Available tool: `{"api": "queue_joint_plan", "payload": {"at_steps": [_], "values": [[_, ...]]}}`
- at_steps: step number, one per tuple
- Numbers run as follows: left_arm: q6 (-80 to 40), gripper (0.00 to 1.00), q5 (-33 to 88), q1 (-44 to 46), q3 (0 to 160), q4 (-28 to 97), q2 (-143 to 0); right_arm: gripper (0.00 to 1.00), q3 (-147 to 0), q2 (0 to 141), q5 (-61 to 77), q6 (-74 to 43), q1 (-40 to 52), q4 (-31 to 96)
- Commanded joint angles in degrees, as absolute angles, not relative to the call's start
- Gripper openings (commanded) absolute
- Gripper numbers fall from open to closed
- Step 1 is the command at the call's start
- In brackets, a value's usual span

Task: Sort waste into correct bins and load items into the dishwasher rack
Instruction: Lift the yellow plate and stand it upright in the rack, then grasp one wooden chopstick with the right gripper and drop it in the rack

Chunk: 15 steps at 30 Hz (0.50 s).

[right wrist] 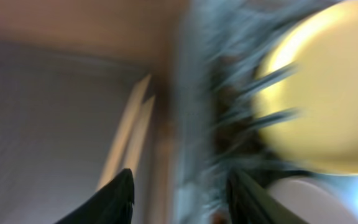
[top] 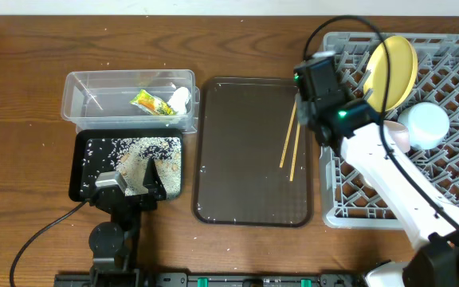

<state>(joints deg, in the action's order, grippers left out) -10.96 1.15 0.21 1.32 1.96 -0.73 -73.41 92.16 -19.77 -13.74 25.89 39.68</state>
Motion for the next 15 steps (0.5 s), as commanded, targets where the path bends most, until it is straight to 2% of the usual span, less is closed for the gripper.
{"api": "queue_joint_plan", "payload": {"at_steps": [1,9,15], "values": [[-11.6,0.96,0.6,-0.1,0.2,4.0,-0.2,0.42,-73.1,96.7,-4.9,-22.0,26.6,43.2],[-11.7,0.96,0.6,-0.1,0.2,4.0,-0.2,0.34,-73.1,105.6,-2.1,-27.1,26.8,42.0],[-11.6,0.96,0.6,-0.1,0.2,4.0,-0.2,0.35,-73.1,112.2,-4.3,-32.4,26.9,41.4]]}}
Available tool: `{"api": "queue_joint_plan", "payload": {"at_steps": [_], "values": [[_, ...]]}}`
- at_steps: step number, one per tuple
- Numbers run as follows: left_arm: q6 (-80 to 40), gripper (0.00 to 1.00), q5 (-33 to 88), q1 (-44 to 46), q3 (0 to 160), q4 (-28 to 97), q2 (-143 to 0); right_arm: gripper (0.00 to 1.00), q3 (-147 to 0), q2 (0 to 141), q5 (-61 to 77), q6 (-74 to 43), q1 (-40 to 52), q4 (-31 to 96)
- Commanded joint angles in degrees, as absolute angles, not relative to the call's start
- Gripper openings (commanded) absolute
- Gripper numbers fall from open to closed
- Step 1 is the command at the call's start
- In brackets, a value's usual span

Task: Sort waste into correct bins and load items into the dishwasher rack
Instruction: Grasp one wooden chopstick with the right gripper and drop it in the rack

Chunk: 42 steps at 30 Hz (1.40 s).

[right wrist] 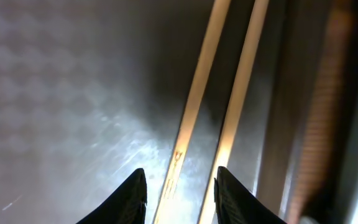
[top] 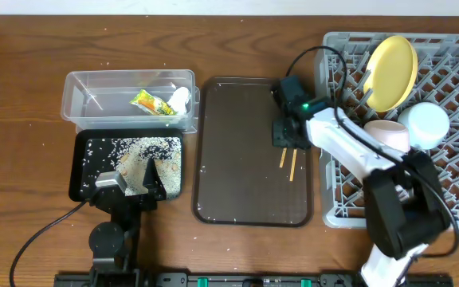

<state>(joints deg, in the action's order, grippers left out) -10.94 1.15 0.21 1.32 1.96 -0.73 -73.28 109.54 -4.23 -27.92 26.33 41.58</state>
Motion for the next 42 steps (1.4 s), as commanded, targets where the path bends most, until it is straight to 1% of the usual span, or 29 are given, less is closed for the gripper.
{"api": "queue_joint_plan", "payload": {"at_steps": [1,2,3,5,7,9,12,18,21,25,28,32,37,38,39,41,42], "values": [[-11.6,0.96,0.6,-0.1,0.2,4.0,-0.2,0.35,-73.1,113.1,-4.3,-32.8,26.8,41.1],[-11.7,0.96,0.6,-0.1,0.2,4.0,-0.2,0.34,-73.1,113.6,-3.8,-32.8,26.8,40.6],[-11.6,0.96,0.6,-0.1,0.2,4.0,-0.2,0.3,-73.1,114.1,-3.1,-32.8,26.8,40.1],[-11.7,0.96,0.6,-0.1,0.2,4.0,-0.2,0.15,-73.1,114.3,-2.5,-32.5,26.9,39.8],[-11.6,0.96,0.6,-0.1,0.2,4.0,-0.2,0.06,-73.1,114.2,-2.5,-32.0,27.1,39.9],[-11.6,0.96,0.6,-0.1,0.2,4.0,-0.2,0.01,-73.1,113.7,-2.1,-31.7,27.1,39.9],[-11.6,0.96,0.6,-0.1,0.2,4.0,-0.2,0.01,-73.1,111.6,-1.8,-30.9,26.9,39.9],[-11.7,0.96,0.6,-0.1,0.2,4.0,-0.2,0.01,-74.3,99.0,-1.4,-19.9,24.8,39.8],[-11.6,0.96,0.6,-0.1,0.2,4.0,-0.2,0.01,-74.4,91.7,-4.3,-15.7,22.2,39.1],[-11.7,0.96,0.6,-0.1,0.2,4.0,-0.2,0.01,-74.4,85.2,-4.7,-5.7,16.1,37.3],[-11.6,0.96,0.6,-0.1,0.2,4.0,-0.2,0.01,-74.4,84.3,-2.4,-2.5,10.3,36.9],[-11.7,0.96,0.6,-0.1,0.2,4.0,-0.2,0.01,-74.3,87.0,6.5,-2.4,5.0,36.9],[-11.6,0.96,0.6,-0.1,0.2,4.0,-0.2,0.01,-74.3,93.8,6.7,-0.8,4.7,37.0],[-11.6,0.96,0.6,-0.1,0.2,4.0,-0.2,0.04,-74.3,94.9,6.7,-0.8,5.0,37.0],[-11.6,0.96,0.6,-0.1,0.2,4.0,-0.2,0.12,-74.3,95.9,6.7,-0.8,5.6,37.1],[-11.7,0.96,0.6,-0.1,0.2,4.0,-0.2,0.33,-74.3,96.7,5.6,-1.2,7.0,37.5],[-11.7,0.96,0.6,-0.1,0.2,4.0,-0.2,0.4,-74.4,96.7,4.3,-2.5,7.6,37.9]]}}
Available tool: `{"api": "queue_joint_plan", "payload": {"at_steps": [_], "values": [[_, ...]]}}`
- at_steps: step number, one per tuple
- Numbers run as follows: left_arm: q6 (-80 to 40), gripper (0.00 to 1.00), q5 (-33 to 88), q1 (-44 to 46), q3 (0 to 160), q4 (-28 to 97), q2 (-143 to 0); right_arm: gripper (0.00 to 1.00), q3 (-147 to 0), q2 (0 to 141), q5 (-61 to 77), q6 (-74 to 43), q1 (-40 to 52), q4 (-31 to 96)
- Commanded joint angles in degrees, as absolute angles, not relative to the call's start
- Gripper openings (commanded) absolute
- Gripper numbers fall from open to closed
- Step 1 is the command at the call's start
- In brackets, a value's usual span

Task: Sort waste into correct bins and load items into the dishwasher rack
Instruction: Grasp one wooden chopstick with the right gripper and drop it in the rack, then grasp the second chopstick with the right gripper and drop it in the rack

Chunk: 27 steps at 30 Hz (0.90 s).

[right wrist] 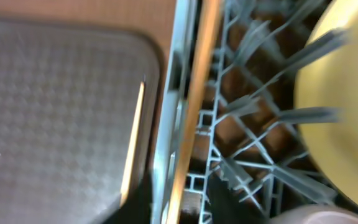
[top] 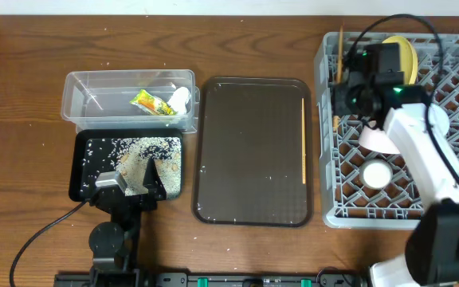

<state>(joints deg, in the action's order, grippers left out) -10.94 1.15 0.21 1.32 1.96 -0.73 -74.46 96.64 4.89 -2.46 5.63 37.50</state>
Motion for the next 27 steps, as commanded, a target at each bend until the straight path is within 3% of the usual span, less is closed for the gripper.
{"api": "queue_joint_plan", "payload": {"at_steps": [1,11,18,23,27], "values": [[-11.6,0.96,0.6,-0.1,0.2,4.0,-0.2,0.44,-74.5,96.2,2.3,-4.6,8.4,38.6],[-11.6,0.96,0.6,-0.1,0.2,4.0,-0.2,0.53,-74.0,93.5,0.2,-7.8,22.1,41.4],[-11.7,0.96,0.6,-0.1,0.2,4.0,-0.2,0.41,-72.9,103.1,-17.0,-21.1,26.4,41.1],[-11.7,0.96,0.6,-0.1,0.2,4.0,-0.2,0.39,-72.9,109.6,-16.8,-21.9,26.3,39.7],[-11.7,0.96,0.6,-0.1,0.2,4.0,-0.2,0.31,-72.9,113.2,-15.1,-22.6,26.3,40.5]]}}
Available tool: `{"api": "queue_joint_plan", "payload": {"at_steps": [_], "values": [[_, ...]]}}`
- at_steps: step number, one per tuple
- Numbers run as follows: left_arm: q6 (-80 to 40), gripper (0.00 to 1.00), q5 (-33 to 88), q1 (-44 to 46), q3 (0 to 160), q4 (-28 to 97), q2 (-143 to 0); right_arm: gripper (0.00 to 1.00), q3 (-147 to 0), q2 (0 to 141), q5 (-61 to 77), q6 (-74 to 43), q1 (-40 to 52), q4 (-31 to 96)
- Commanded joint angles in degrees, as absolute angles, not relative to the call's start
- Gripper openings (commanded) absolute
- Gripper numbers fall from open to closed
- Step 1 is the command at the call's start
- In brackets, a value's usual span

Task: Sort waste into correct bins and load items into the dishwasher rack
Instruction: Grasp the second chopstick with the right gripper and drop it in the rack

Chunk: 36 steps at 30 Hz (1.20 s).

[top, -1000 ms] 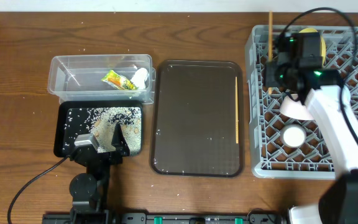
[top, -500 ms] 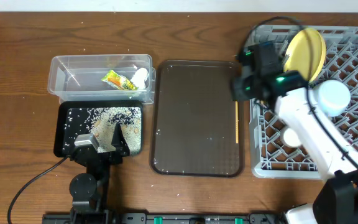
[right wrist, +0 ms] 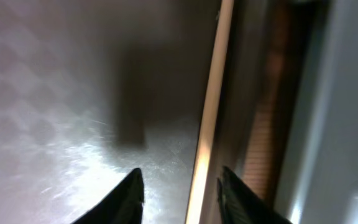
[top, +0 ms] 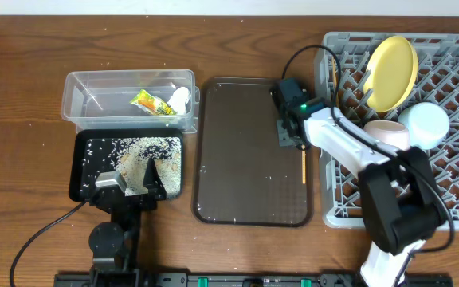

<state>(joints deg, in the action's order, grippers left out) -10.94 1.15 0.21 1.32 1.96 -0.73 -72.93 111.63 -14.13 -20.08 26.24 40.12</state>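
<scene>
One wooden chopstick [top: 303,165] lies along the right edge of the brown tray [top: 245,183]. My right gripper [top: 290,127] hangs low over it, open, and in the right wrist view the chopstick [right wrist: 210,112] runs up between the two dark fingertips [right wrist: 134,190] of the gripper [right wrist: 182,196], nearer the right one. A second chopstick [top: 334,78] stands in the left column of the grey dishwasher rack [top: 453,191]. My left gripper [top: 124,185] rests at the black tray [top: 82,163] of rice; its jaws are not clear from above.
The rack holds a yellow plate [top: 392,62], a white bowl [top: 425,123] and a pink cup [top: 385,131]. A clear bin [top: 86,108] at the back left holds a wrapper [top: 151,102]. The rack's left wall stands just right of the chopstick.
My right gripper was over the rack's left edge, shut on a chopstick. Now it is open low over the tray's right edge, astride the other chopstick; the first one stays in the rack.
Two chopsticks lay side by side on the tray, my right gripper open near the rack, then low over them. Later one chopstick was held at the rack's left column. Now that one stands in the rack and the gripper is back over the last one.
</scene>
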Motion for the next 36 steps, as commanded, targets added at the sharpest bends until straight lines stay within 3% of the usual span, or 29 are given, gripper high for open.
{"api": "queue_joint_plan", "payload": {"at_steps": [1,5,9,15,23,31,33,36], "values": [[-11.7,0.96,0.6,-0.1,0.2,4.0,-0.2,0.28,-72.9,113.8,-14.7,-23.0,26.3,40.9],[-11.7,0.96,0.6,-0.1,0.2,4.0,-0.2,0.09,-72.9,115.2,-13.4,-26.8,26.3,43.8],[-11.6,0.96,0.6,-0.1,0.2,4.0,-0.2,0.01,-73.1,113.8,-9.4,-25.9,26.3,43.7],[-11.7,0.96,0.6,-0.1,0.2,4.0,-0.2,0.01,-74.3,105.6,-1.8,-13.8,26.2,40.8],[-11.7,0.96,0.6,-0.1,0.2,4.0,-0.2,0.01,-75.0,89.6,-8.1,-6.0,20.7,36.1],[-11.7,0.96,0.6,-0.1,0.2,4.0,-0.2,0.01,-74.9,93.0,-6.8,-4.6,8.7,36.6],[-11.7,0.96,0.6,-0.1,0.2,4.0,-0.2,0.07,-74.9,94.4,-5.2,-4.6,7.8,37.6],[-11.7,0.96,0.6,-0.1,0.2,4.0,-0.2,0.32,-75.0,94.5,-2.8,-4.6,7.9,38.4]]}}
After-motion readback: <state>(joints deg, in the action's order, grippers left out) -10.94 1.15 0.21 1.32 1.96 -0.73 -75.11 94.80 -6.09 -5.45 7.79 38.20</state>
